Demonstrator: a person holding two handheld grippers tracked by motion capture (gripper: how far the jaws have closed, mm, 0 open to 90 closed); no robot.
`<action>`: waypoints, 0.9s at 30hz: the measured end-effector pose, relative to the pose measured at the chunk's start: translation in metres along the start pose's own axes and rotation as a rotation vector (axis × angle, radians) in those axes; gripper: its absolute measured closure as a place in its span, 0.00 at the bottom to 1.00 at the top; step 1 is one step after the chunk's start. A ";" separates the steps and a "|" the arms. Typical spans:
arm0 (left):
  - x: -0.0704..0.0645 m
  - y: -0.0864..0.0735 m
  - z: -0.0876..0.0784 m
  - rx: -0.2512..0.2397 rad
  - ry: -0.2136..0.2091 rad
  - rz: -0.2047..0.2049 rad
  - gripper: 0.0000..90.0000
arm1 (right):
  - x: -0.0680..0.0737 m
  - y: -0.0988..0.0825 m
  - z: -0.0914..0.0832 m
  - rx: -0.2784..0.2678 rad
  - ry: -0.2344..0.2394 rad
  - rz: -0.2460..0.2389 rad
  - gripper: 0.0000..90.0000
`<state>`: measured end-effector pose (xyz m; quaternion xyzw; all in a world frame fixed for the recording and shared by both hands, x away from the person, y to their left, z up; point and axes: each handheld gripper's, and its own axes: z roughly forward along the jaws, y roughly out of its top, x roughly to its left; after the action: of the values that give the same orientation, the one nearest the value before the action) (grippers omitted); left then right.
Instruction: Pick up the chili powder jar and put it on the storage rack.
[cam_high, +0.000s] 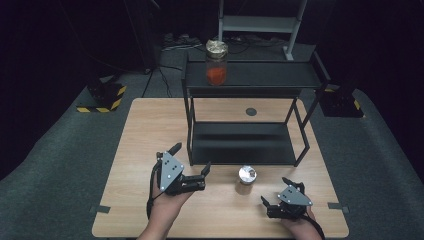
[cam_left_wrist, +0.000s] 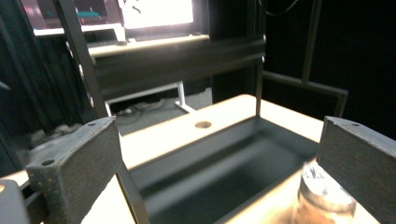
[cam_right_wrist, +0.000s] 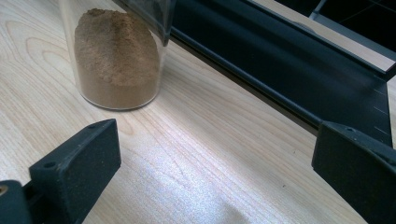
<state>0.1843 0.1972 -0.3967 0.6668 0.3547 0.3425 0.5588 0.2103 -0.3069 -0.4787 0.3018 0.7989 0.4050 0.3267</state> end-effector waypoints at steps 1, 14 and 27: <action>-0.001 -0.006 0.000 0.012 0.002 -0.001 0.00 | 0.000 0.000 0.000 0.000 0.000 0.001 0.00; 0.000 -0.057 -0.005 0.138 -0.003 -0.026 0.00 | -0.001 -0.002 -0.001 -0.009 -0.001 0.015 0.00; 0.004 -0.082 -0.002 0.256 0.054 0.052 0.00 | 0.000 -0.004 -0.002 -0.022 -0.012 0.024 0.00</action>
<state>0.1776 0.2119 -0.4778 0.7322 0.3930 0.3268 0.4502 0.2076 -0.3097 -0.4813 0.3101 0.7888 0.4159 0.3298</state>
